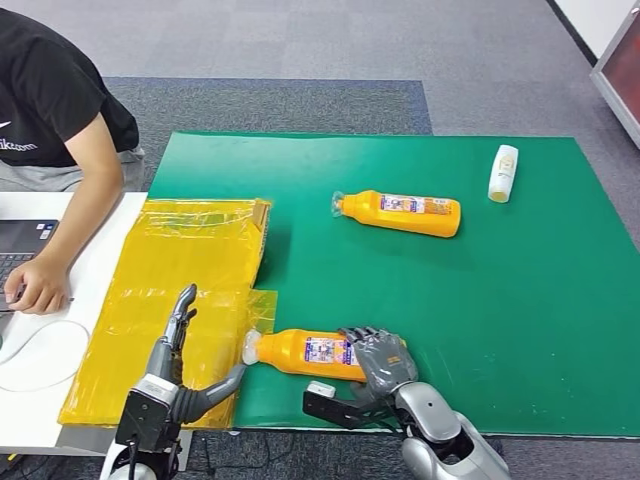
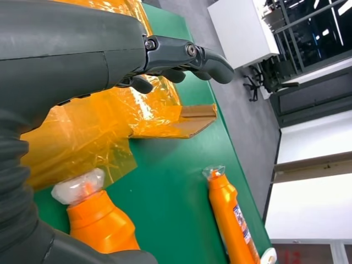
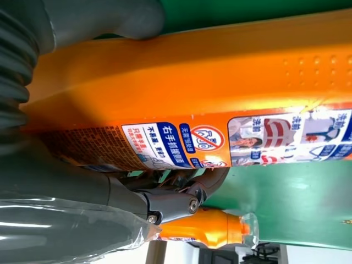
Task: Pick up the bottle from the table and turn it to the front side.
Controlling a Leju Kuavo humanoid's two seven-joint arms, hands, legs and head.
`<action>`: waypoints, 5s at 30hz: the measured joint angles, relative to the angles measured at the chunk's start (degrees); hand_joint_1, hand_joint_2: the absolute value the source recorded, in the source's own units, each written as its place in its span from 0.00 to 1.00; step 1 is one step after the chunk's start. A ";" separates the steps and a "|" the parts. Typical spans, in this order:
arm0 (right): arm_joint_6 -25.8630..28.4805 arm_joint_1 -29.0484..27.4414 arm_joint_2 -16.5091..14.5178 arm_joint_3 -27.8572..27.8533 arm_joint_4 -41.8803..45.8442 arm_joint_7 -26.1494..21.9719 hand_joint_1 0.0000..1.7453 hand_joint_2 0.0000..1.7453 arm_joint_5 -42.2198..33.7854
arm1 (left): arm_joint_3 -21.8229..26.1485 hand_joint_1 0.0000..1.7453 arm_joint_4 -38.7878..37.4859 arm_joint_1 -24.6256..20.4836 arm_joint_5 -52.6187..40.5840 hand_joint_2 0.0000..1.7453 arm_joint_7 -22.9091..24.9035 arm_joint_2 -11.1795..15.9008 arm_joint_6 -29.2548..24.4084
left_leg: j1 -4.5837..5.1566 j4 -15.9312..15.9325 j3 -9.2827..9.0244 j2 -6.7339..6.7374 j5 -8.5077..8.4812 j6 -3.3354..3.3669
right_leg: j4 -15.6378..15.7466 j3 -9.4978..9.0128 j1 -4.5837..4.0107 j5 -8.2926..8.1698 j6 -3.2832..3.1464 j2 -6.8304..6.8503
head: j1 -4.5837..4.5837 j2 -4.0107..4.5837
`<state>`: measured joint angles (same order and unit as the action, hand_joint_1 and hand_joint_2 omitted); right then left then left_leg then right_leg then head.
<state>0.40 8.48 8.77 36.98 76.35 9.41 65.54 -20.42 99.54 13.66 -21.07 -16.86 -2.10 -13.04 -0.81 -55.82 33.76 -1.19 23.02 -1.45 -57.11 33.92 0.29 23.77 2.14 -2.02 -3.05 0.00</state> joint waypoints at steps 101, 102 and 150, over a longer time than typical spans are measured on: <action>14.70 -3.38 -9.86 -6.26 2.02 -31.10 1.00 1.00 -44.15 | -13.97 0.00 -11.35 -22.19 23.32 1.00 8.87 1.43 14.05 | 0.05 -0.01 0.54 0.00 -0.05 -0.02 | -0.02 0.50 0.05 -0.01 0.00 0.02 | -0.01 0.00; 14.70 -3.26 -9.86 -6.24 1.95 -31.13 1.00 1.00 -44.19 | -14.16 0.00 -11.46 -22.52 23.37 1.00 8.99 1.57 14.39 | 0.05 -0.01 0.54 0.00 -0.05 -0.02 | -0.02 0.51 0.05 -0.01 0.00 0.02 | -0.01 0.00; 16.59 -2.38 -10.53 -6.44 1.33 -31.81 0.85 1.00 -44.48 | -13.19 1.00 -15.43 -28.27 24.17 1.00 6.73 2.57 16.93 | 0.05 -0.01 0.61 0.00 -0.06 -0.02 | -0.03 0.59 0.05 -0.02 0.00 0.02 | -0.01 0.00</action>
<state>16.99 6.10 -1.76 30.53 77.68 -22.40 21.05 -33.61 84.11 -14.61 3.10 -10.13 0.47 3.89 -0.76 -55.83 34.37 -1.19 22.96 -1.48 -57.14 34.51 0.35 23.75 2.14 -2.00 -3.06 0.00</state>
